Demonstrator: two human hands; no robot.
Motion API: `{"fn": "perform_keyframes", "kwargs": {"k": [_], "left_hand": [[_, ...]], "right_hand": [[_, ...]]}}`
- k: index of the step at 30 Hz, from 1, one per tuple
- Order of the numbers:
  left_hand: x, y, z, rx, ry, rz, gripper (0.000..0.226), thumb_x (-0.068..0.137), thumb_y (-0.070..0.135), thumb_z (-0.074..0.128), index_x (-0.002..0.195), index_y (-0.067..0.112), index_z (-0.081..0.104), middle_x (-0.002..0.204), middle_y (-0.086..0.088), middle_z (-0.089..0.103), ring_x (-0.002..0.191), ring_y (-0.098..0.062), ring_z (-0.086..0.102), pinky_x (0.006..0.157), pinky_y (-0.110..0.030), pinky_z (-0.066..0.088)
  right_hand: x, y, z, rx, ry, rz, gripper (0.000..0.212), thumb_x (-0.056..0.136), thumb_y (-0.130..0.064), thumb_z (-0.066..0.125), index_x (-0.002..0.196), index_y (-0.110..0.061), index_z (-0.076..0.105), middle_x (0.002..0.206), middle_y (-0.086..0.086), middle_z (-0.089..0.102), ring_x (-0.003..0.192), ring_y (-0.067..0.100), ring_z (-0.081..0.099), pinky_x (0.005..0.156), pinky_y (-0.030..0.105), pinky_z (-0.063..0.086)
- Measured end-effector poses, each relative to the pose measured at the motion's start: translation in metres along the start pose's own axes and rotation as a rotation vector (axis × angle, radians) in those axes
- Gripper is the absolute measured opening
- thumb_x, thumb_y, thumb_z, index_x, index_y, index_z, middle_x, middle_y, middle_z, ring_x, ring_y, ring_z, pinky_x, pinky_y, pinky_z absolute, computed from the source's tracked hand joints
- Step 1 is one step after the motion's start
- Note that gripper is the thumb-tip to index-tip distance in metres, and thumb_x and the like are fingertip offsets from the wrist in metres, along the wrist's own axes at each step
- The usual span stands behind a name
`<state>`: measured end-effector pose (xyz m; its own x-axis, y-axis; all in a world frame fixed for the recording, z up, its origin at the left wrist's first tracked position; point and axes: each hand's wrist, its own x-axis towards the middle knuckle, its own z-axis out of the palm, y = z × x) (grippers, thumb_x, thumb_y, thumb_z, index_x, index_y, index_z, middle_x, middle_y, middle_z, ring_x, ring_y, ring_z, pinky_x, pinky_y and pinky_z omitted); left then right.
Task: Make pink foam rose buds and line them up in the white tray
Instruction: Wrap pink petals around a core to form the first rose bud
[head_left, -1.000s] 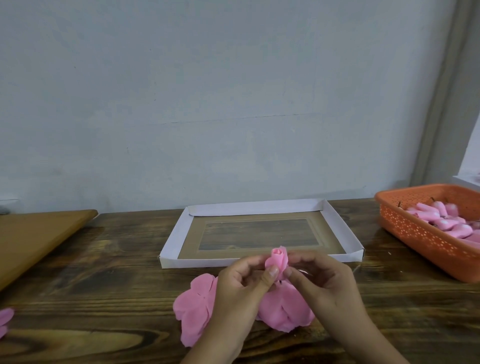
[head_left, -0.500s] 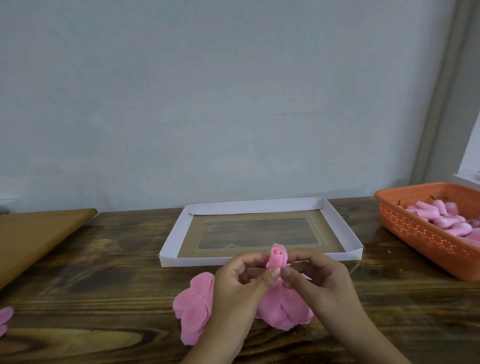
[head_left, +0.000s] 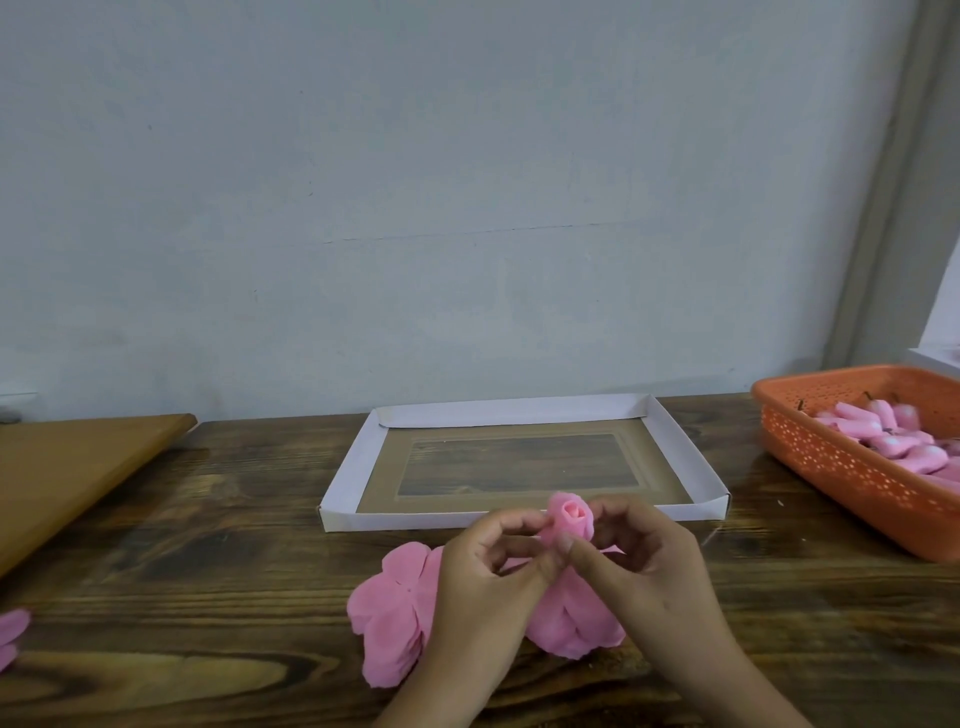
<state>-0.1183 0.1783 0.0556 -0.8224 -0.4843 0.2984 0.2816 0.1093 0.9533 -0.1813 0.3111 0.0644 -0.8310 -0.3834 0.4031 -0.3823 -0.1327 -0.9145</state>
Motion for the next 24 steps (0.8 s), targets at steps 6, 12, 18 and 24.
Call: {"fn": "perform_keyframes", "kwargs": {"k": [6,12,18,24], "left_hand": [[-0.0007,0.0018,0.0000,0.020,-0.009,-0.008,0.024,0.074,0.026,0.083,0.098,0.019,0.079,0.092,-0.001,0.080,0.089,-0.017,0.076,0.074,-0.022,0.058],[-0.0026,0.0039,0.0029,0.000,0.007,0.000,0.018,0.072,0.018,0.085,0.089,0.022,0.080,0.087,0.000,0.080,0.082,-0.012,0.076,0.066,-0.014,0.054],[-0.0038,0.0034,0.0028,0.079,-0.010,-0.017,0.018,0.081,0.004,0.082,0.094,0.016,0.079,0.089,0.005,0.080,0.088,-0.009,0.075,0.070,-0.014,0.055],[-0.0036,0.0041,0.0021,0.118,-0.006,-0.018,0.019,0.083,-0.001,0.079,0.090,0.017,0.079,0.089,0.005,0.080,0.086,-0.008,0.075,0.070,-0.014,0.054]], "right_hand": [[0.0004,-0.0014,-0.0013,-0.042,0.026,-0.011,0.014,0.077,-0.016,0.084,0.085,-0.026,0.076,0.081,0.005,0.076,0.076,0.019,0.072,0.068,0.033,0.060],[0.0004,-0.0007,-0.0007,-0.101,0.050,-0.014,0.025,0.074,-0.015,0.086,0.082,-0.036,0.076,0.077,0.002,0.075,0.072,0.016,0.071,0.067,0.028,0.060],[0.0001,-0.0043,-0.0002,-0.065,0.076,-0.018,0.017,0.067,-0.045,0.078,0.083,-0.040,0.078,0.075,0.001,0.077,0.073,0.017,0.074,0.070,0.038,0.062],[0.0012,-0.0034,-0.0001,-0.079,0.056,-0.012,0.015,0.072,-0.041,0.078,0.087,-0.042,0.079,0.078,0.000,0.078,0.077,0.019,0.074,0.074,0.047,0.062]]}}
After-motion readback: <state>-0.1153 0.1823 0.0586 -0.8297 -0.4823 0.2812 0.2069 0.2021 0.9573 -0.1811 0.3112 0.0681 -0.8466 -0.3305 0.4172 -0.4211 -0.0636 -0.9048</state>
